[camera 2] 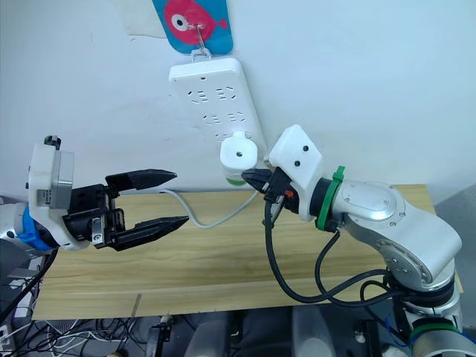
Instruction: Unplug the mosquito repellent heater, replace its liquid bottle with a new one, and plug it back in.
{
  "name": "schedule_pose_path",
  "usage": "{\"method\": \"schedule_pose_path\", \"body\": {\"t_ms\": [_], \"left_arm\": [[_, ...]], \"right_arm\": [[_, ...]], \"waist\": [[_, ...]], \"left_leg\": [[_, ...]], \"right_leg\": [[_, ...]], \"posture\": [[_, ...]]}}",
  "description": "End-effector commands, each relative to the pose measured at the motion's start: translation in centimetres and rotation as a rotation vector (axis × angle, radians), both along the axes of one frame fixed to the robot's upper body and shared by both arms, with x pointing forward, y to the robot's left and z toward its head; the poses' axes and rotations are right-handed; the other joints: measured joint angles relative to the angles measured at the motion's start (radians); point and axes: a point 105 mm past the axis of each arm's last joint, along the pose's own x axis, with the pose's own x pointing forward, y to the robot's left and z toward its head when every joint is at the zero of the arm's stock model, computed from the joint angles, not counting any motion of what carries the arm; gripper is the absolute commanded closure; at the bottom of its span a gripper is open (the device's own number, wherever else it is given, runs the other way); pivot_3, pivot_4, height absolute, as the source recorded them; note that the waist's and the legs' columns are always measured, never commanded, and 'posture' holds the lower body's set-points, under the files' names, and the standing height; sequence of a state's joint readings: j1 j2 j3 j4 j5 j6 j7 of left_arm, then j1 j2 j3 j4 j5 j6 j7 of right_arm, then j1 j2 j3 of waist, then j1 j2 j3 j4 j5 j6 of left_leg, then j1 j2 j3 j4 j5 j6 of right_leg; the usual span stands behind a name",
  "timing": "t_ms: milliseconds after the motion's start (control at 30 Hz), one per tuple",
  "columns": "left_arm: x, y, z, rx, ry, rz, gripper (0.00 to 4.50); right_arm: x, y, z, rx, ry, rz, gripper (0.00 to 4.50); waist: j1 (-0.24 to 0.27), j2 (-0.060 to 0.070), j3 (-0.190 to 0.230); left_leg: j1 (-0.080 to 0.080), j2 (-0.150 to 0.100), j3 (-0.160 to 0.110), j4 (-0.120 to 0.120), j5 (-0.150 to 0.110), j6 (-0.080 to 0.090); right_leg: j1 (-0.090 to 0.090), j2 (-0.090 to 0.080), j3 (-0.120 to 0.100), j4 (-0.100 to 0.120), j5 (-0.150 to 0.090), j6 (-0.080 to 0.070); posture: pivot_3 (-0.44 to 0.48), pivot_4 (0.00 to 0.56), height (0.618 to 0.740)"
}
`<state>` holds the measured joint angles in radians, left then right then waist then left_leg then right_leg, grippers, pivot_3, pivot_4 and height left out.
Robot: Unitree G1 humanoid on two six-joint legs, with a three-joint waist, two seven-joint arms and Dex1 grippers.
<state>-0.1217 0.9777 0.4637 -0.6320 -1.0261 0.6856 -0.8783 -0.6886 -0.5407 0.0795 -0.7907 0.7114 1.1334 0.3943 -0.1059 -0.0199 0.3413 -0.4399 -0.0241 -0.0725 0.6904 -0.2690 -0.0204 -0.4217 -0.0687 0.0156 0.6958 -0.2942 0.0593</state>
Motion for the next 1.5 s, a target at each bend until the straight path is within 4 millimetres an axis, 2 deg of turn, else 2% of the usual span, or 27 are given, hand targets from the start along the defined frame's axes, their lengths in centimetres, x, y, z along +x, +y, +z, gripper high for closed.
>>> {"method": "schedule_pose_path", "body": {"t_ms": [33, 200, 433, 633, 967, 1500], "left_arm": [[-0.2, -0.2, 0.5, 0.006, -0.036, -0.016, 0.16], [-0.3, -0.1, 0.5, 0.012, -0.035, -0.014, 0.16], [-0.4, 0.0, 0.5, 0.016, -0.035, -0.004, 0.16], [-0.4, 0.0, 0.4, 0.014, -0.035, -0.004, 0.16], [-0.3, 0.0, 0.3, 0.012, -0.034, -0.005, 0.16], [-0.3, 0.0, 0.3, 0.012, -0.034, -0.006, 0.16]], "right_arm": [[-1.0, 0.7, 0.0, 0.002, -0.018, 0.037, 4.48], [-0.2, 1.2, -0.5, 0.013, -0.003, 0.0, 4.48], [1.2, 1.0, -0.7, 0.01, -0.008, -0.078, 4.48], [1.5, 0.9, -0.7, 0.013, -0.014, -0.099, 4.48], [1.1, 1.3, 0.3, 0.055, -0.015, -0.076, 4.48], [-0.2, 1.5, -0.6, 0.013, 0.033, 0.007, 4.48]], "waist": [[0.0, 0.0, 0.0], [-0.001, 0.0, 0.0], [0.0, 0.0, 0.0], [0.0, 0.0, 0.0], [-0.001, 0.0, 0.0], [-0.001, 0.0, 0.0]], "left_leg": [[0.0, 0.0, 0.0, 0.0, 0.0, 0.0], [0.0, 0.0, 0.0, 0.0, 0.0, -0.001], [0.0, 0.0, 0.0, 0.0, 0.0, -0.001], [0.0, 0.0, 0.0, 0.0, 0.0, -0.001], [0.0, 0.0, 0.0, 0.0, 0.0, -0.001], [0.0, 0.0, 0.0, 0.0, 0.0, 0.0]], "right_leg": [[0.0, 0.0, 0.0, 0.0, 0.0, 0.0], [0.0, 0.0, 0.0, 0.0, 0.0, 0.0], [0.0, 0.0, 0.0, 0.0, 0.0, 0.0], [0.0, 0.0, 0.0, 0.0, 0.0, 0.0], [0.0, 0.0, 0.0, 0.0, 0.0, 0.0], [0.0, 0.0, 0.0, 0.0, 0.0, 0.0]], "posture": [[-0.184, 0.332, 0.74], [-0.169, 0.333, 0.74], [-0.162, 0.331, 0.74], [-0.164, 0.333, 0.74], [-0.169, 0.333, 0.74], [-0.168, 0.33, 0.74]]}}
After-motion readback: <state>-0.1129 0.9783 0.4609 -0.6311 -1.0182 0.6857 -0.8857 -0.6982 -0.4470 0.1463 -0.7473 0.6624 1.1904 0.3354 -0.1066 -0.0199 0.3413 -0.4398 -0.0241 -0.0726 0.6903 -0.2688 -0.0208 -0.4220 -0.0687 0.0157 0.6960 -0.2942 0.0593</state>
